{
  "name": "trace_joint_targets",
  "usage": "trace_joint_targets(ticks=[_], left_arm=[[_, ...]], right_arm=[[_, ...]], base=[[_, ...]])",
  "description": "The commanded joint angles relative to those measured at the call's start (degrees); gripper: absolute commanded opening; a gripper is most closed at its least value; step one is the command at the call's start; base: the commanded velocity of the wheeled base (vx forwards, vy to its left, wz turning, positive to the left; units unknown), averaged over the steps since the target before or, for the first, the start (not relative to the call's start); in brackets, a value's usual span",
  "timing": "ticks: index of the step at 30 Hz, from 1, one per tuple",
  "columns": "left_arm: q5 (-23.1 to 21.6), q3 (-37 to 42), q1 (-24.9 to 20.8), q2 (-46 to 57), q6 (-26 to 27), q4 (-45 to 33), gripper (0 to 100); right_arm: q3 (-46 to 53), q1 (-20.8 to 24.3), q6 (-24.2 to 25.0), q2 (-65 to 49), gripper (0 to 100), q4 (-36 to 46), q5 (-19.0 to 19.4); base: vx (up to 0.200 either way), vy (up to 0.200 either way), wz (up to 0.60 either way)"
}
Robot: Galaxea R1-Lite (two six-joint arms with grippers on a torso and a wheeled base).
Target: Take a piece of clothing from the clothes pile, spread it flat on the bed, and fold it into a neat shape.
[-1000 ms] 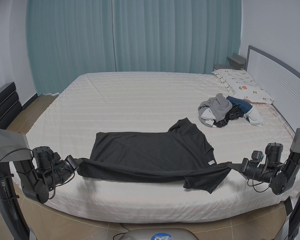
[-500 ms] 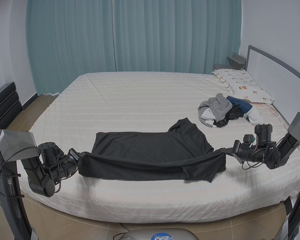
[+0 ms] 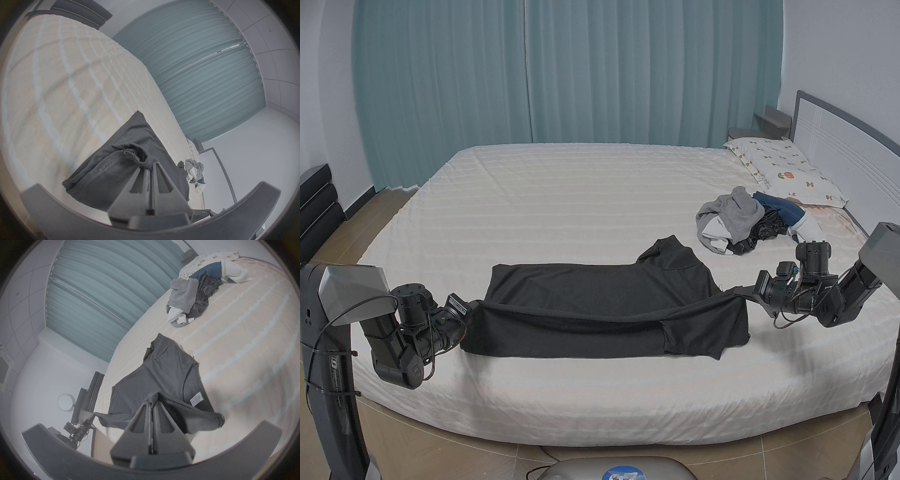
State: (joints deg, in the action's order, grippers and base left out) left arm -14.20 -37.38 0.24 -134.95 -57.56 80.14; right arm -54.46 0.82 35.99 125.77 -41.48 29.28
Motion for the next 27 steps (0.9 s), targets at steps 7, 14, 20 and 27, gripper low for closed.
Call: trace_joint_targets(ticks=[7,14,20,27], left_arm=[[3.57,-5.6,-1.3,-4.27,0.08,-2.09,0],[6.64,-9.29,-1.65,-4.53,0.08,-7.63,100],[6.82,-9.38,-1.74,-4.53,0.08,-7.63,100],[7.43,-8.06,-1.47,-4.01,-0.09,-7.46,100]], right_arm=[[-5.22,2.08,0.14,7.65,0,-1.05,-5.2],[-6.72,3.67,0.14,12.48,100,-7.03,-9.77],[-7.6,4.28,0.31,14.24,100,-9.93,-11.79],[-4.7,3.49,11.03,10.64,100,-16.61,-14.6]], base=[[0.0,0.0,0.0],[0.0,0.0,0.0],[0.0,0.0,0.0],[0.0,0.0,0.0]])
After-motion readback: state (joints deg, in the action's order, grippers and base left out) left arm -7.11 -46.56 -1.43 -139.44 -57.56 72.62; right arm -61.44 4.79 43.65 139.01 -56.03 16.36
